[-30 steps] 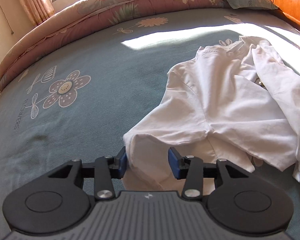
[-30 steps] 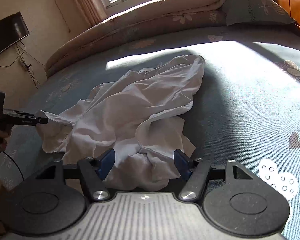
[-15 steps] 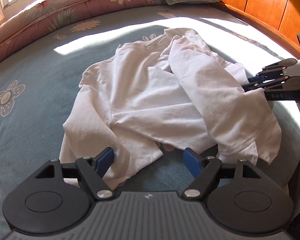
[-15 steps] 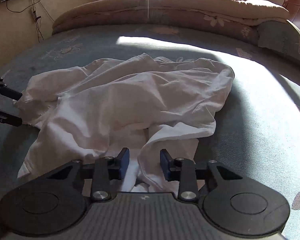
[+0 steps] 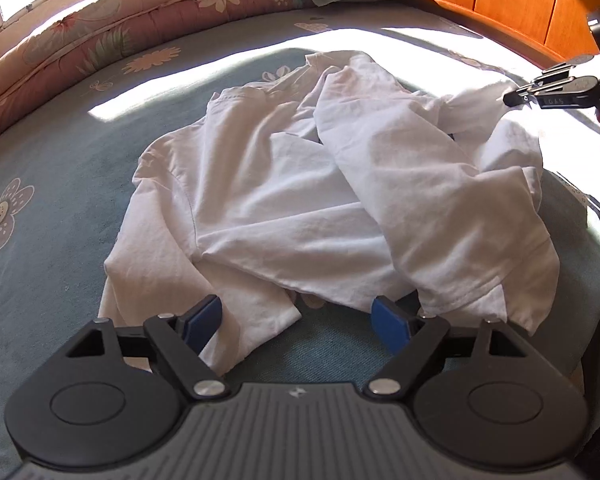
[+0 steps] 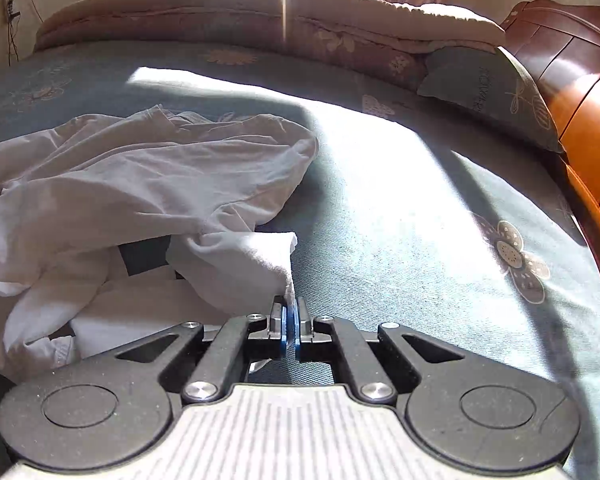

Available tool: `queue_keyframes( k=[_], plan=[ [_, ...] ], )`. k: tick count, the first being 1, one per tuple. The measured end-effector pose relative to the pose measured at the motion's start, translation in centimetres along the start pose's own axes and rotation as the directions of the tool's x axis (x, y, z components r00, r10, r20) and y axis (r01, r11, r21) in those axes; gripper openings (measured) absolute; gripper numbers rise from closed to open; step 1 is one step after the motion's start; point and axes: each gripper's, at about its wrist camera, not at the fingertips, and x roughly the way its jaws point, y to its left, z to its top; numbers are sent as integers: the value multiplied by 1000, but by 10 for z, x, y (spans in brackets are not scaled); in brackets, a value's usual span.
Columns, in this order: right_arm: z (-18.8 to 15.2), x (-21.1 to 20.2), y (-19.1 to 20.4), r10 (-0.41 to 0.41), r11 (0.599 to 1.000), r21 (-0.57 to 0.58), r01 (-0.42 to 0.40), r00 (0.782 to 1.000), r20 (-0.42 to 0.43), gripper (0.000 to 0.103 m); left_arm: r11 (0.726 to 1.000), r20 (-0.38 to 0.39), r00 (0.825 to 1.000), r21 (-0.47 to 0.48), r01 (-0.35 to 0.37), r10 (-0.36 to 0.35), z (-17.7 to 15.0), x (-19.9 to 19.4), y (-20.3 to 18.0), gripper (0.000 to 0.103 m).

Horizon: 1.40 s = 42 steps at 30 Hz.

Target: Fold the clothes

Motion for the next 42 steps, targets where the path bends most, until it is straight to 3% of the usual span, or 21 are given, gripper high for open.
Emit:
queue_keyframes(
  k=[6,11,14,18,20,25,28,30,32,34,35,38,42],
  plan=[
    [4,1,-51,-148,989,21,149,989,-17,5,1000,3,1000,-4,2,-2,5,4,-1,83],
    [19,-22,-61,-196,979,64,192,979,56,5,1000,11,1000,-3,8,-8,6,3,-2,83],
    [27,-42,-38,-114,993,51,109,986,122,5,1000,14,1000,0,10,-10,4,2,-3,83],
    [32,-54,25,61,998,-44,-54,984,165,5,1000,17,1000,-9,4,-4,1,-1,-2,83],
    [37,-55,61,162,985,-91,-148,973,167,5,1000,23,1000,-21,5,-4,-2,-5,0,83],
    [49,-49,148,368,922,-187,-340,919,144,5,999,22,1000,-46,-10,11,-15,-14,10,83],
    [50,-37,188,429,889,-220,-401,898,100,5,997,20,1000,-80,-22,24,-22,-20,20,83],
    [47,-28,196,438,885,-207,-417,896,66,7,995,20,1000,-101,-21,23,-27,-22,25,83],
    [41,-26,192,456,880,-176,-441,889,51,17,993,21,1000,-113,-18,21,-31,-24,28,83],
    [31,-35,174,491,867,-132,-480,868,71,50,993,23,1000,-116,-16,19,-33,-23,29,83],
    [25,-41,164,500,864,-114,-490,862,84,56,993,24,1000,-117,-16,19,-33,-23,28,83],
    [4,-66,129,471,882,-78,-465,871,137,61,993,25,1000,-118,-13,16,-33,-20,25,83],
    [-27,-80,80,357,932,-7,-361,919,168,73,994,25,1000,-106,3,0,-28,-15,16,84]
  ],
)
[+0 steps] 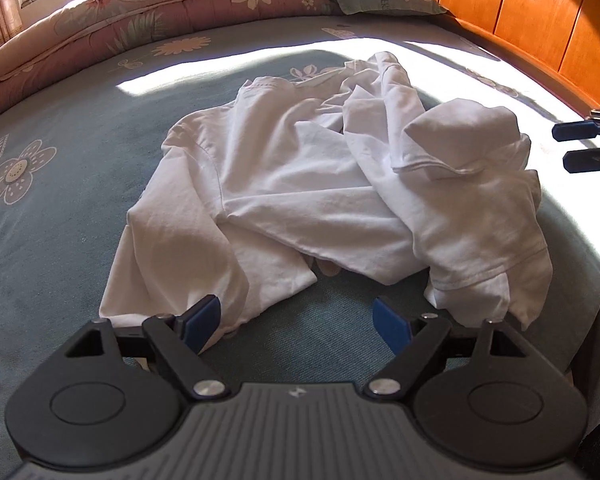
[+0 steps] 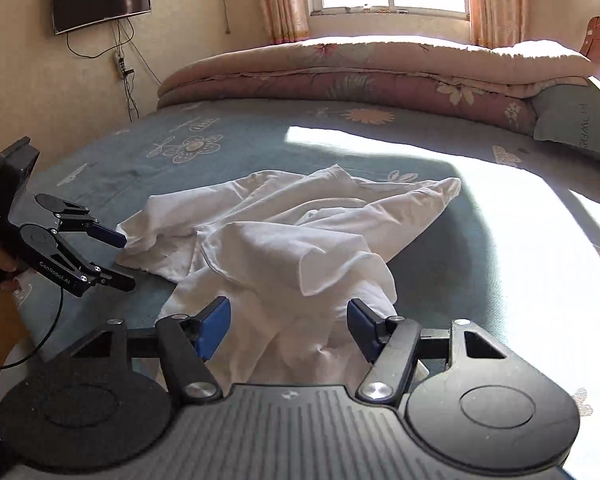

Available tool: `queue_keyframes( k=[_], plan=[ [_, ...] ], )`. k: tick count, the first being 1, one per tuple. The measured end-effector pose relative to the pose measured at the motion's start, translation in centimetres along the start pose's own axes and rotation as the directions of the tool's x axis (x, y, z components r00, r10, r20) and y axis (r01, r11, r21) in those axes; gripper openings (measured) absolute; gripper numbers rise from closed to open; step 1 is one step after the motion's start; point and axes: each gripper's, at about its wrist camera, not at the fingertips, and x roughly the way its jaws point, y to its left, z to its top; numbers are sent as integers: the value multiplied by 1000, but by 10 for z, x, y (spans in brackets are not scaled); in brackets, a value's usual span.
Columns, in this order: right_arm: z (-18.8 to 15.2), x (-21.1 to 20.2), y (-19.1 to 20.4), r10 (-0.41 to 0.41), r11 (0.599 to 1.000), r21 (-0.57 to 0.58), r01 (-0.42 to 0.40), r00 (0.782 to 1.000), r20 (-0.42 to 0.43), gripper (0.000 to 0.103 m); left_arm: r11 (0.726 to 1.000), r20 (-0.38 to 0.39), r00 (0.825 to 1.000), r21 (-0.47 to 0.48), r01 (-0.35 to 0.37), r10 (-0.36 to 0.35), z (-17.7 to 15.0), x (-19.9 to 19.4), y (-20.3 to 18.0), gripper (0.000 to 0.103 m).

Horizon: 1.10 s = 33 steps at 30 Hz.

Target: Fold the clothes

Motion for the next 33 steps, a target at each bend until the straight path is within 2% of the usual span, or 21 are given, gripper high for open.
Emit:
queue_keyframes(
  k=[4,7,11,14,15,16,17,19,22,25,27,31,33],
  plan=[
    [-22,6,-35,-94,994,45,95,995,-37,73,1000,-3,1000,12,6,-6,4,2,-13,84],
    [-28,27,-46,-87,995,52,89,995,-40,73,1000,-5,1000,26,13,-13,6,0,-21,84],
    [-26,63,-44,-76,997,-3,76,996,-38,70,1000,-17,1000,24,6,-6,8,1,-26,84],
    [-23,81,-48,-25,999,25,26,999,-32,49,1000,-26,1000,19,6,-5,7,1,-26,84],
    [-23,84,-49,-17,999,37,18,999,-35,38,1000,-30,1000,17,4,-4,7,2,-26,84],
    [-24,85,-50,-19,999,43,20,999,-39,26,1000,-35,999,16,4,-4,7,4,-26,84],
    [-24,84,-51,-38,999,36,40,998,-42,19,1000,-40,999,14,4,-3,6,5,-26,84],
    [-26,81,-53,-80,996,23,81,996,-46,15,1000,-45,999,16,2,-2,7,7,-26,84],
    [-28,64,-69,-167,985,24,168,985,-45,15,1000,-42,999,21,8,-7,9,9,-28,84],
    [-29,44,-96,-264,963,43,266,963,-45,15,1000,-37,999,25,15,-14,13,10,-30,84],
    [-29,30,-119,-345,935,65,348,937,-52,15,999,-35,999,32,20,-19,14,11,-33,84],
    [-30,0,-164,-493,861,95,499,866,-79,15,998,-37,999,46,30,-28,17,13,-41,84],
    [-32,-13,-186,-560,817,93,569,822,-101,15,998,-39,999,52,32,-30,18,14,-44,84]
  ],
)
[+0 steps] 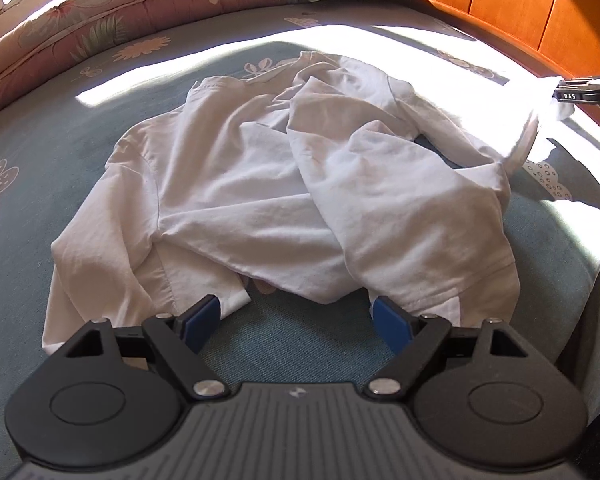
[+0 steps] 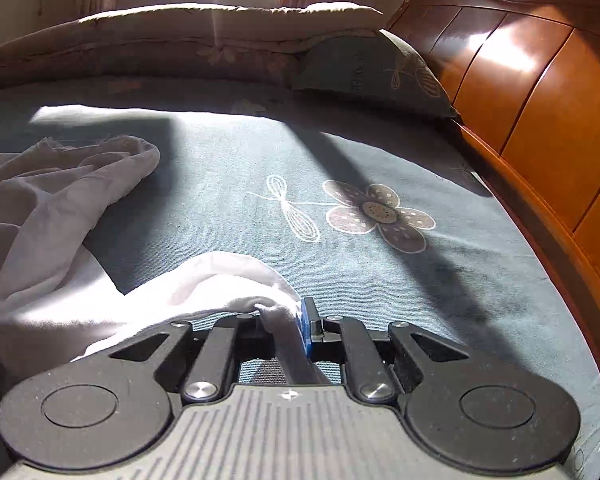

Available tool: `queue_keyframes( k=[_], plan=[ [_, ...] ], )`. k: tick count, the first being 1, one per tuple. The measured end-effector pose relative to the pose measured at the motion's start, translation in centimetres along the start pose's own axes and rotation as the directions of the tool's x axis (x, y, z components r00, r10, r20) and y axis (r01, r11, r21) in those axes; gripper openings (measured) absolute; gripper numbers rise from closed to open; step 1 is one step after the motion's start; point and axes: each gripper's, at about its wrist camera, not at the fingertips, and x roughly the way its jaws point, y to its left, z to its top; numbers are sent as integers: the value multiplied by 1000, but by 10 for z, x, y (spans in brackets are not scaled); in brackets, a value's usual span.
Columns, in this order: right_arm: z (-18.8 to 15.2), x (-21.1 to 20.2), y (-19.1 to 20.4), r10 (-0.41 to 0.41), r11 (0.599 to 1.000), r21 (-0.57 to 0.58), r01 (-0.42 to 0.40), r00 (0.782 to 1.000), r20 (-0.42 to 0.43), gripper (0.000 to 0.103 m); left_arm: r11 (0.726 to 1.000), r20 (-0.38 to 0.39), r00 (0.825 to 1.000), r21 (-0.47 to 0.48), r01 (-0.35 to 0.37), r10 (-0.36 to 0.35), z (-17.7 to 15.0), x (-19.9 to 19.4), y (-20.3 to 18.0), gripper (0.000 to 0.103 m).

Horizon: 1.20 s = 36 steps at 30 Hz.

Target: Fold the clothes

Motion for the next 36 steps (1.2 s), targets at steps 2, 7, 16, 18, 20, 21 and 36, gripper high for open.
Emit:
queue_keyframes(
  k=[2,7,16,18,20,21,36],
  plan=[
    [1,2,-24,-68,998,8,68,998,-18,15,1000,0,1000,5,-3,3,1,0,-2,84],
    [0,3,-82,-175,981,79,179,983,-63,15,1000,-4,1000,7,-10,10,5,0,-5,84],
    [-14,-3,-141,-314,938,121,325,944,-98,15,1000,1,1000,7,-9,9,5,-5,-6,84],
    [-23,-3,-141,-330,934,102,342,937,-117,15,1000,-5,1000,2,-8,8,5,-4,-6,84],
    [-34,2,-144,-355,924,94,371,923,-151,15,1000,-7,1000,2,-11,11,5,-4,-5,84],
    [-38,5,-148,-365,918,97,384,915,-170,15,1000,-7,1000,3,-12,12,5,-4,-6,84],
    [-100,-21,-169,-137,959,175,222,907,-398,46,1000,-9,1000,22,-2,2,7,-8,-10,84]
  ],
)
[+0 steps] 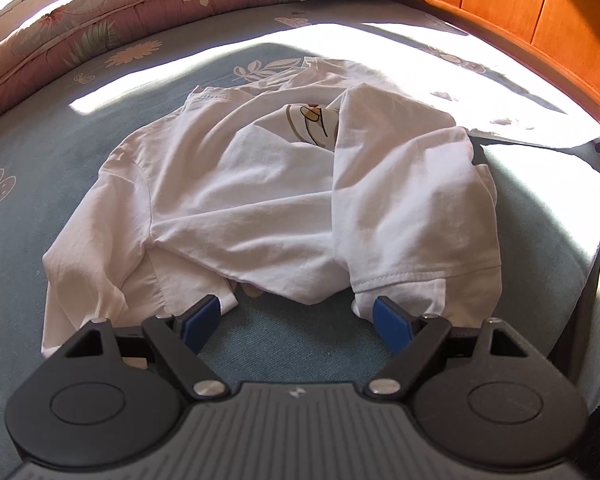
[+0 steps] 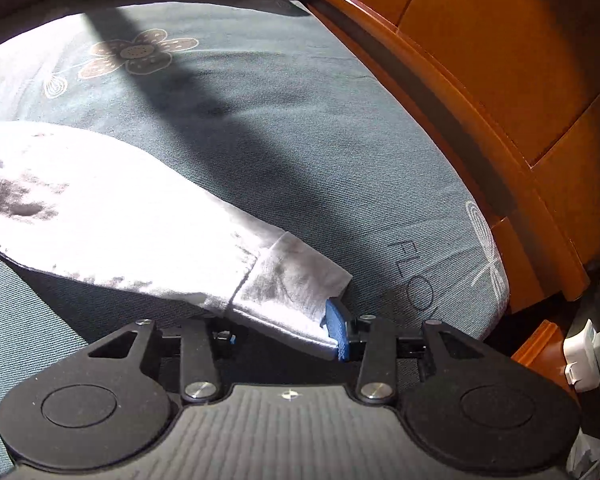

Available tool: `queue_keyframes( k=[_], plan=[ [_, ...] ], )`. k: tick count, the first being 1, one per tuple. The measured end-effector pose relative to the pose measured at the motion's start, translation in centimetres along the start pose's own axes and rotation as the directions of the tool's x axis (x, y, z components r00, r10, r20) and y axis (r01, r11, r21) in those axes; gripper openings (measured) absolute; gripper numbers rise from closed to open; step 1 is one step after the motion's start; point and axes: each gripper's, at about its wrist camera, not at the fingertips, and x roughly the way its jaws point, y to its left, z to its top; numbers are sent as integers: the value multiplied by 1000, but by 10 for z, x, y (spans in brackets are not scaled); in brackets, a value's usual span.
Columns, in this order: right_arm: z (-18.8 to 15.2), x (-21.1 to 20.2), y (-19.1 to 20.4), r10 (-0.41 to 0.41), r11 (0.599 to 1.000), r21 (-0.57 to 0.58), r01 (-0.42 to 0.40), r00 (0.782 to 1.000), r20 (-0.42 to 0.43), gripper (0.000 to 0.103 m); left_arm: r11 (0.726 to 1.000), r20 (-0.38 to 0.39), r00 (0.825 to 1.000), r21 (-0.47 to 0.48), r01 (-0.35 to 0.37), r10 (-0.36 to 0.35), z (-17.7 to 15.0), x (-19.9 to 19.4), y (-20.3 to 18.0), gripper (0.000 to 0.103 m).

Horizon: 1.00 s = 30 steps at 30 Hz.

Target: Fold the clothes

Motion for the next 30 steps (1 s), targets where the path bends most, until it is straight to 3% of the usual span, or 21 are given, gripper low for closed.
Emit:
queue_keyframes(
  k=[3,7,9,13,16,23,27,30],
  plan=[
    [-9,-15,-4,35,999,-14,-36,999,-17,57,1000,16,1000,3,-1,1,4,-4,-2,84],
    [-2,-34,-4,81,997,5,-82,996,42,58,1000,36,999,5,11,-11,11,-6,-7,84],
    [7,-38,-4,156,986,48,-160,984,83,58,1000,35,999,10,11,-12,13,-6,-10,84],
    [26,-44,-3,304,939,115,-325,938,168,59,999,31,999,28,21,-22,14,-9,-17,84],
    [36,-49,9,458,873,90,-480,868,193,66,999,32,999,36,20,-22,16,-12,-19,84],
    [63,-37,37,442,885,45,-464,866,233,65,999,37,999,37,24,-25,24,-6,-26,84],
    [88,-21,81,453,888,-41,-457,860,234,48,998,42,998,44,35,-36,28,-4,-33,84],
    [112,-10,125,501,865,-101,-491,835,228,37,999,42,999,33,28,-30,30,-2,-34,84]
  ],
)
